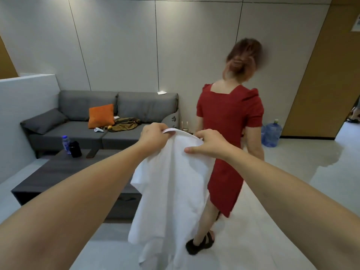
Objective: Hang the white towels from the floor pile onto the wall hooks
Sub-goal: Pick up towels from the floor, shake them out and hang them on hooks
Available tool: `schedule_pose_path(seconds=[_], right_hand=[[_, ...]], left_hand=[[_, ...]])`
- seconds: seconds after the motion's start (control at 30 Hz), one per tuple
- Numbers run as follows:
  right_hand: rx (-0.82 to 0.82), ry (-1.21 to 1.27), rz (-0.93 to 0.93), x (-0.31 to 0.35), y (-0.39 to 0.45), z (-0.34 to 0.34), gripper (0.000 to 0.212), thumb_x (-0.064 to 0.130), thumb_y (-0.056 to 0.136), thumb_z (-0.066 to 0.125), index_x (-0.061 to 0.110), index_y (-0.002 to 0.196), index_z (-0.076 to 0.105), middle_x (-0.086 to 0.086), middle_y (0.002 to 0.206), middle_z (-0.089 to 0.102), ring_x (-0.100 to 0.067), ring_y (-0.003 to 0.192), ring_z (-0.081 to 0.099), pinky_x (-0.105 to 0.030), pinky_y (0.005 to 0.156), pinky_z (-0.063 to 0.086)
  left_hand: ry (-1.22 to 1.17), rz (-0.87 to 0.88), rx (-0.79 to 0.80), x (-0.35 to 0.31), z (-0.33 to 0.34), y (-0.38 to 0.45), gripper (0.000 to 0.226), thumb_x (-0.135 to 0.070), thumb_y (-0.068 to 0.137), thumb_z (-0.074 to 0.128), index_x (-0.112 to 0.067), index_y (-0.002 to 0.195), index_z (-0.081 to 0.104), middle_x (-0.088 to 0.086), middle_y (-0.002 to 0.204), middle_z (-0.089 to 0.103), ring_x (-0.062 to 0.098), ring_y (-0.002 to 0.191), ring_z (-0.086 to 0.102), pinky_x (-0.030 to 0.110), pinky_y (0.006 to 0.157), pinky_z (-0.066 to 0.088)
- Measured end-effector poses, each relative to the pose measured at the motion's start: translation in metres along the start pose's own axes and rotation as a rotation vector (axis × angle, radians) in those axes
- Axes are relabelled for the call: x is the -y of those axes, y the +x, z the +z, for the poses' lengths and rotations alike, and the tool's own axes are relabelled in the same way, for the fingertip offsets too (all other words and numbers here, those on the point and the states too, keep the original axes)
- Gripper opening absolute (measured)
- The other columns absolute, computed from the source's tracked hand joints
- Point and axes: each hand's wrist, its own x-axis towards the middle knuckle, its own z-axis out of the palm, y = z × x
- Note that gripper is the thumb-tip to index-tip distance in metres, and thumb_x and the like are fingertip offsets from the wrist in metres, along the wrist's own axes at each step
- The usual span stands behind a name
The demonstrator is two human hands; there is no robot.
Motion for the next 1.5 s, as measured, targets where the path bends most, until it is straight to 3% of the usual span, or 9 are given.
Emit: schedule_pose_path(seconds=[0.2, 0.43, 0.63, 0.77, 0.9, 1.13, 1.2, 1.3, 1.5], right_hand=[[0.198, 0.591, 0.088, 0.020, 0.074, 0.033, 0.040, 0.032, 0.067, 0.087, 0.020, 0.102, 0.071, 0.004, 0.088, 0.075, -0.012, 0.084, 0.070, -0.027, 0.070, 0.057], [-0.046, 0.762, 0.260, 0.016, 0.167, 0.053, 0.022, 0.023, 0.078, 0.072, 0.010, 0.096, 0.069, -0.010, 0.092, 0.071, -0.025, 0.087, 0.068, -0.043, 0.078, 0.059], [-0.123, 0.982, 0.363, 0.006, 0.240, 0.060, 0.028, 0.027, 0.084, 0.063, 0.003, 0.098, 0.064, -0.014, 0.086, 0.067, -0.027, 0.080, 0.065, -0.044, 0.079, 0.057], [-0.084, 1.101, 0.414, -0.012, 0.292, 0.066, 0.017, 0.031, 0.083, 0.068, 0.015, 0.089, 0.069, -0.005, 0.082, 0.075, -0.021, 0.075, 0.072, -0.034, 0.064, 0.061], [-0.123, 0.648, 0.393, -0.057, 0.350, 0.077, 0.015, 0.033, 0.081, 0.071, 0.025, 0.087, 0.059, -0.003, 0.093, 0.068, -0.023, 0.083, 0.065, -0.040, 0.071, 0.059], [0.327, 0.188, -0.181, -0.075, 0.458, 0.110, 0.110, 0.031, 0.062, 0.088, 0.027, 0.151, 0.024, -0.001, 0.149, 0.039, -0.021, 0.134, 0.038, -0.033, 0.103, 0.036], [0.406, 0.235, -0.307, -0.062, 0.488, 0.118, 0.093, 0.026, 0.063, 0.088, 0.025, 0.143, 0.041, 0.002, 0.136, 0.052, -0.015, 0.121, 0.048, -0.026, 0.092, 0.039], [0.341, 0.330, -0.434, -0.044, 0.533, 0.129, 0.020, 0.014, 0.074, 0.078, 0.021, 0.092, 0.072, 0.007, 0.090, 0.068, -0.009, 0.084, 0.060, -0.026, 0.070, 0.044], [0.354, 0.478, -0.463, -0.009, 0.606, 0.164, 0.019, 0.010, 0.081, 0.063, 0.020, 0.079, 0.079, 0.008, 0.075, 0.071, -0.001, 0.069, 0.062, -0.011, 0.053, 0.045]], left_hand=[[-0.180, -0.025, 0.164, -0.005, 0.006, 0.074, 0.009, -0.023, 0.079, 0.071, -0.017, 0.085, 0.070, 0.005, 0.087, 0.068, 0.020, 0.081, 0.066, 0.033, 0.066, 0.058], [-0.558, -0.161, 0.459, 0.049, -0.004, 0.155, 0.057, -0.030, 0.067, 0.085, -0.022, 0.116, 0.058, 0.003, 0.103, 0.068, 0.016, 0.086, 0.067, 0.031, 0.068, 0.053], [-0.321, -0.079, 0.749, 0.114, 0.030, 0.198, 0.072, -0.028, 0.061, 0.090, -0.034, 0.125, 0.055, -0.015, 0.114, 0.067, 0.006, 0.103, 0.065, 0.026, 0.081, 0.055], [-0.380, -0.192, 0.478, 0.137, 0.069, 0.232, 0.039, -0.038, 0.067, 0.080, -0.034, 0.104, 0.069, -0.010, 0.100, 0.072, 0.014, 0.095, 0.068, 0.040, 0.086, 0.056], [-0.358, -0.274, 0.250, 0.161, 0.074, 0.282, 0.032, -0.056, 0.067, 0.072, -0.035, 0.090, 0.073, -0.012, 0.084, 0.074, 0.014, 0.081, 0.071, 0.037, 0.073, 0.058], [-0.057, -0.282, 0.029, 0.183, 0.066, 0.384, 0.035, -0.052, 0.060, 0.078, -0.025, 0.081, 0.072, -0.006, 0.074, 0.070, 0.011, 0.071, 0.065, 0.026, 0.056, 0.049], [0.093, -0.308, 0.058, 0.182, 0.059, 0.410, 0.039, -0.049, 0.057, 0.075, -0.025, 0.086, 0.068, -0.002, 0.084, 0.069, 0.012, 0.072, 0.061, 0.027, 0.056, 0.047], [0.117, -0.386, 0.025, 0.197, 0.034, 0.434, 0.025, -0.048, 0.060, 0.077, -0.030, 0.074, 0.065, -0.006, 0.080, 0.067, 0.011, 0.072, 0.061, 0.023, 0.053, 0.043], [0.016, -0.604, 0.061, 0.257, -0.021, 0.423, 0.045, -0.061, 0.060, 0.081, -0.025, 0.084, 0.075, -0.001, 0.083, 0.074, 0.017, 0.075, 0.072, 0.029, 0.060, 0.058]])
